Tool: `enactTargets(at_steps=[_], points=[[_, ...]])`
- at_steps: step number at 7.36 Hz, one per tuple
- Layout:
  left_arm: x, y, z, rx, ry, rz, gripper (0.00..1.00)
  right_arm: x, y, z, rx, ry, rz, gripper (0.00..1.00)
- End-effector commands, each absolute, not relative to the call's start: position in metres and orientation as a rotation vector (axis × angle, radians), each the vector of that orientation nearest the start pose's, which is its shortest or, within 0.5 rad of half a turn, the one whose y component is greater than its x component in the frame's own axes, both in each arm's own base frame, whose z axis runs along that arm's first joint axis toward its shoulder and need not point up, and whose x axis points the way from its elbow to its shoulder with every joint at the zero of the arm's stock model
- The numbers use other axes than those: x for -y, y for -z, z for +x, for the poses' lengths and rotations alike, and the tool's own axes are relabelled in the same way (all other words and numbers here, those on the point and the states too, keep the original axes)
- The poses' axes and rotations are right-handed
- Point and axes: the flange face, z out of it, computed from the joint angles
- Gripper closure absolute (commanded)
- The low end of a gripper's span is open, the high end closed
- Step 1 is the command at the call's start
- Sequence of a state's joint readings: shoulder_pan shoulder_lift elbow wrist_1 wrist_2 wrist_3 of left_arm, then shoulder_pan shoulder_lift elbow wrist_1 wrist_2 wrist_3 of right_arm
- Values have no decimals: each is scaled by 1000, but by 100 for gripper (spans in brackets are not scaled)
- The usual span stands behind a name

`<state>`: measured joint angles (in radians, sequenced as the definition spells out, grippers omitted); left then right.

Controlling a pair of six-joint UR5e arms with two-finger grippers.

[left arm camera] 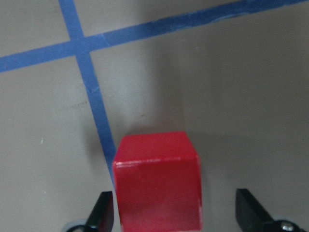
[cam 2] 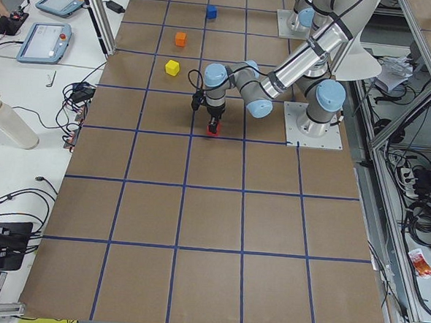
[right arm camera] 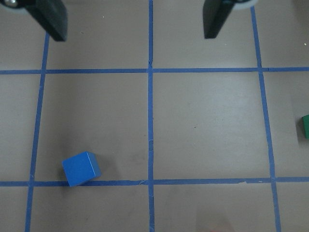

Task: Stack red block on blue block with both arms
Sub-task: 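Lift the red cube with the left gripper and carry it toward the table center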

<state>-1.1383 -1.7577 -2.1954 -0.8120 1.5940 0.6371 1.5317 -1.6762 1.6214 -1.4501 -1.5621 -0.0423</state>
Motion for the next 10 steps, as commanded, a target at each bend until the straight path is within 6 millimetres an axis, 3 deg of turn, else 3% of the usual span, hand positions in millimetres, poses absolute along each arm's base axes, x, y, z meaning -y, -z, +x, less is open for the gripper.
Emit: enactTargets(at_steps=[1,2,3,6,8,9,10], points=[[462,-192,68,-3115,-43,319,86,449,-494,119,-3112,-120,6,0],[463,-198,62,-3109,-26,268,97,458,-483,119,-3108,-160,9,0],[465,-204,47,-3117,-17,188,99,459,-481,118,-3116,-169,9,0],[493,-240,-105,-3114,73,143,98,460,-480,118,-3121,-167,-8,0],[523,-281,-188,-3137,66,34,98,461,-479,118,-3119,-162,-16,0],[532,-285,-232,-3144,89,36,98,462,-478,118,-3119,-162,-16,0],[534,-272,-269,-3169,72,59,98,468,-470,118,-3117,-188,-18,0]])
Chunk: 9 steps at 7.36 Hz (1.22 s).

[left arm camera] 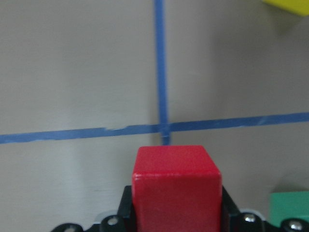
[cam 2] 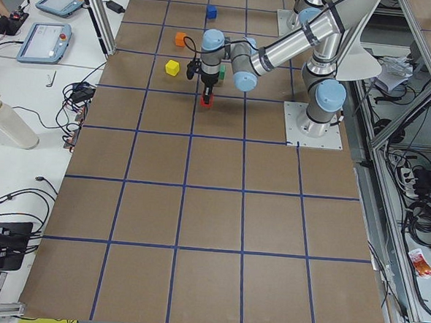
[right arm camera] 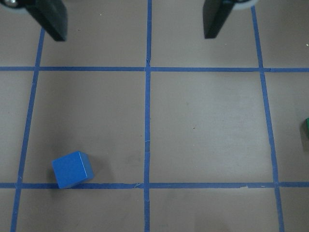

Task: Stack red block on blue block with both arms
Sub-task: 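Lift the red cube with the left gripper and carry it toward the table center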

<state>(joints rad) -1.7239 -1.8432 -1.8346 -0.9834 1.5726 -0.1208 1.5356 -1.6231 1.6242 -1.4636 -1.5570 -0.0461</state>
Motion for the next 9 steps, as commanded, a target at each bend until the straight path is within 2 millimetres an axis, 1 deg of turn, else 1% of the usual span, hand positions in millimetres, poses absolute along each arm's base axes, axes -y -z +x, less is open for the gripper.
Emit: enactTargets(at_steps=[1,2,3,4,5,6,7,8,9], points=[[538,-262,-300,-3203,87,74,98,469,-470,117,-3119,-179,-16,0],[544,-253,-323,-3207,98,50,98,470,-468,117,-3123,-167,-14,0],[547,-243,-336,-3198,86,68,98,469,-461,117,-3124,-174,-16,0],[548,-227,-341,-3190,52,77,94,471,-459,117,-3123,-158,-16,0],[547,-214,-348,-3185,38,130,72,471,-460,116,-3123,-155,-14,0],[547,-203,-354,-3186,44,133,47,471,-460,116,-3125,-150,-4,0],[546,-195,-358,-3190,70,153,18,471,-460,117,-3120,-150,-13,0],[551,-201,-361,-3212,117,152,0,471,-458,117,-3117,-154,-15,0],[550,-223,-357,-3216,154,153,0,472,-458,117,-3118,-157,-11,0]])
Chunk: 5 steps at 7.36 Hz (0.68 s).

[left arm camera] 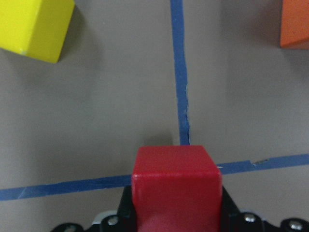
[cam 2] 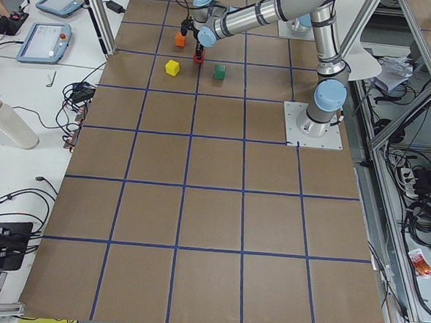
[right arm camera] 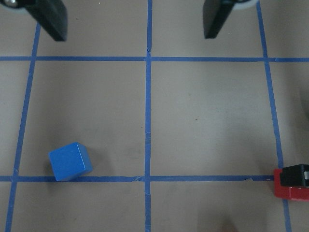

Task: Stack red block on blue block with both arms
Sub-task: 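Set the red cube down near the yellow cube and open the left gripper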

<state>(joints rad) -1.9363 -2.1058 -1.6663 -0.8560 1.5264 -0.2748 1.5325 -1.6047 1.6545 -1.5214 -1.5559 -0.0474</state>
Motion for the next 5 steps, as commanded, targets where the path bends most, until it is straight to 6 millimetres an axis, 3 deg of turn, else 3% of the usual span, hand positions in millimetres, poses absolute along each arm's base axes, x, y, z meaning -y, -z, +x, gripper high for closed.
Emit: enactTargets(at_steps=[1,2,3,5], points=[[548,-242,-350,-3218,192,153,0,472,-458,118,-3118,-154,-13,0],[557,-272,-327,-3216,268,202,0,477,-456,116,-3121,-138,-2,0],[560,-302,-295,-3205,239,196,0,484,-454,119,-3114,-85,8,0],[547,-361,-214,-3115,103,291,0,521,-423,125,-3115,-33,45,0]])
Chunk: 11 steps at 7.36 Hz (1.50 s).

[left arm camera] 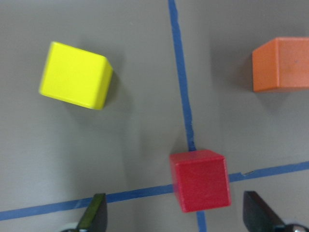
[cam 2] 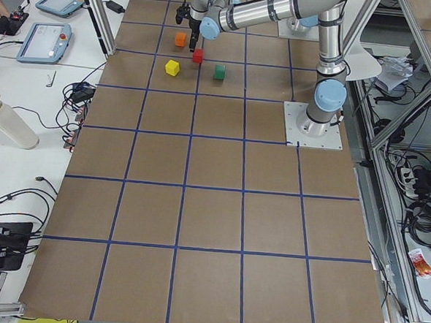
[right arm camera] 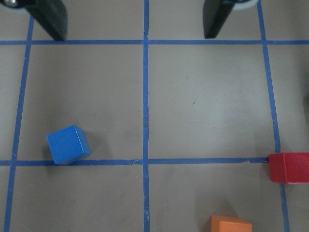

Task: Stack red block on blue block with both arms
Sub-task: 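Raise the left gripper away while the right gripper reaches toward the red cube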

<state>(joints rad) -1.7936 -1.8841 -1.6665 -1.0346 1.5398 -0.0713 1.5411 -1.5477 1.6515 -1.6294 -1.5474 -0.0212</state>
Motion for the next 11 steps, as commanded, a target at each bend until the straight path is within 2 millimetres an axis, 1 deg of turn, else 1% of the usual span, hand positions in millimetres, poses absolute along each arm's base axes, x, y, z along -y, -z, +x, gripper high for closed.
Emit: enactTargets(at_steps=[1,2,3,4,5,6,7,8,9,10,11], points=[[541,-385,-177,-3066,85,271,0,532,-406,140,-3092,-48,135,0],[527,-415,-163,-3070,103,236,0,547,-388,175,-3074,39,112,0],[511,-444,-159,-3072,145,227,0,552,-364,216,-3071,59,87,0],[496,-459,-157,-3079,167,199,0,561,-335,249,-3062,86,140,0],[480,-481,-156,-3076,214,195,0,563,-309,280,-3051,101,169,0],[465,-502,-156,-3074,262,194,0,560,-288,305,-3050,101,132,0],[452,-500,-149,-3079,177,180,0,558,-272,317,-3057,71,100,0],[455,-498,-129,-3089,124,114,0,553,-258,330,-3066,37,62,0],[466,-501,-111,-3167,132,56,0,552,-248,341,-3063,41,38,0],[477,-501,-99,-3183,112,13,0,553,-235,348,-3062,43,21,0],[481,-503,-104,-3181,81,28,0,553,-220,354,-3066,28,0,0]])
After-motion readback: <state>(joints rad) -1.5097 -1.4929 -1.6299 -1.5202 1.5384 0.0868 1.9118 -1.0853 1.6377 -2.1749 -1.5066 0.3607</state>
